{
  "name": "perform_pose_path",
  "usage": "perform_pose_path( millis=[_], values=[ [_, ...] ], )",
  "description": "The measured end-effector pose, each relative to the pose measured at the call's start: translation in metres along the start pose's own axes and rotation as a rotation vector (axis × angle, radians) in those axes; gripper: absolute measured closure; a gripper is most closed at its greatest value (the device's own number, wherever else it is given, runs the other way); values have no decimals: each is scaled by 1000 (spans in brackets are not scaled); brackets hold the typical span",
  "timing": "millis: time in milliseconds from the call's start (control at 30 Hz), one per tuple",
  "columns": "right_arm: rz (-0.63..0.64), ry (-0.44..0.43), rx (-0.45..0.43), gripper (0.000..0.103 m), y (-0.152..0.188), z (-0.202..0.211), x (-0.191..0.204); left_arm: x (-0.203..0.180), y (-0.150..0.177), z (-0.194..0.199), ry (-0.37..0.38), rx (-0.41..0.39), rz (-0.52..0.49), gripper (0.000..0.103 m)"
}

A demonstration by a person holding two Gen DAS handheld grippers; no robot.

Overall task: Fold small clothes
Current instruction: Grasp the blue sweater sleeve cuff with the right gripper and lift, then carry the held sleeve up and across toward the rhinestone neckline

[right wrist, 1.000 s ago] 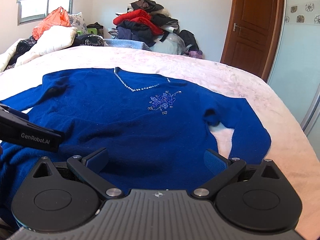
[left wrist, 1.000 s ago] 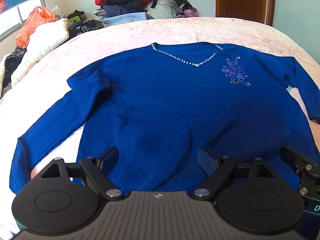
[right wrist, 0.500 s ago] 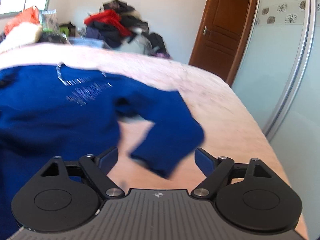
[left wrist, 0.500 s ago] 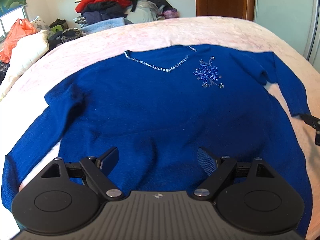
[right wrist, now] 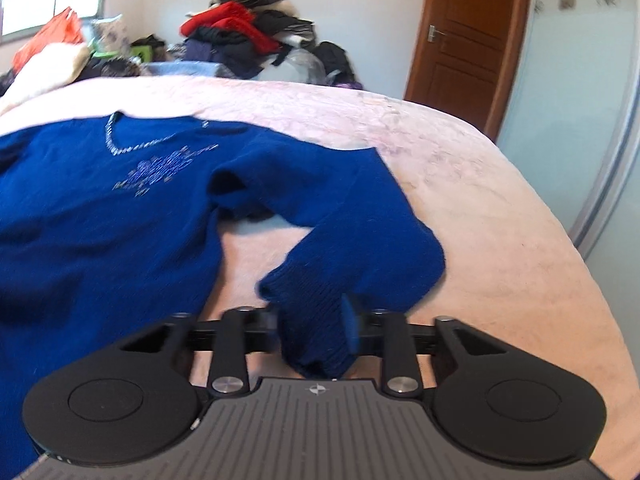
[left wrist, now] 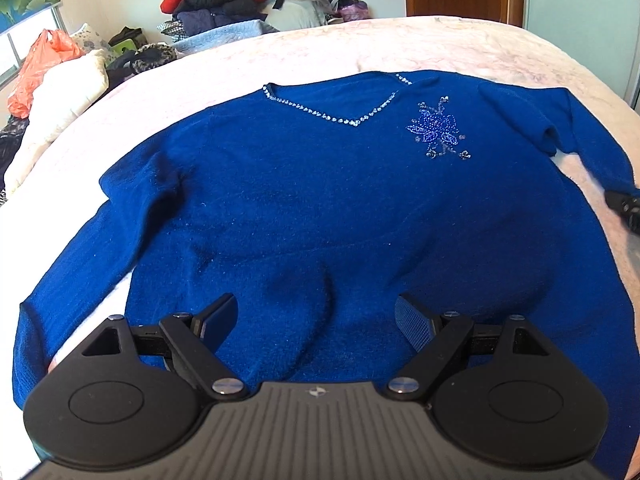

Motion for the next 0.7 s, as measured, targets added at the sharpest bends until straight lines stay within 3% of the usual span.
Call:
perform_pose_path(
  millis=[100, 333, 433, 600, 700],
  values=[
    [-138, -59, -15, 95, -2, -1, -15, 0, 1, -2, -2, 11, -3, 17],
    [-784, -407, -64, 96, 6, -7, -80, 3, 2, -6, -12, 25, -1, 17],
    [-997, -534, -113, 95, 12, -5, -103, 4, 2, -8, -11, 34, 5, 17],
    [-1182, -623, -209, 95, 12, 9, -135, 4, 2, -10, -8, 39, 8, 17],
    [-1197, -571, -248, 95, 4, 17, -159, 4, 2, -11, -9, 41, 5, 17]
  ],
)
Point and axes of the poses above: each gripper's, at about its wrist camera, not at the fingertips, and z roughly against the way its jaws point, x to its left, y to its underside, the point moved 6 cm from there along -z, roughly the way its jaws point, and after that the axes turned 4 degrees about z, right-handed, at the moved point
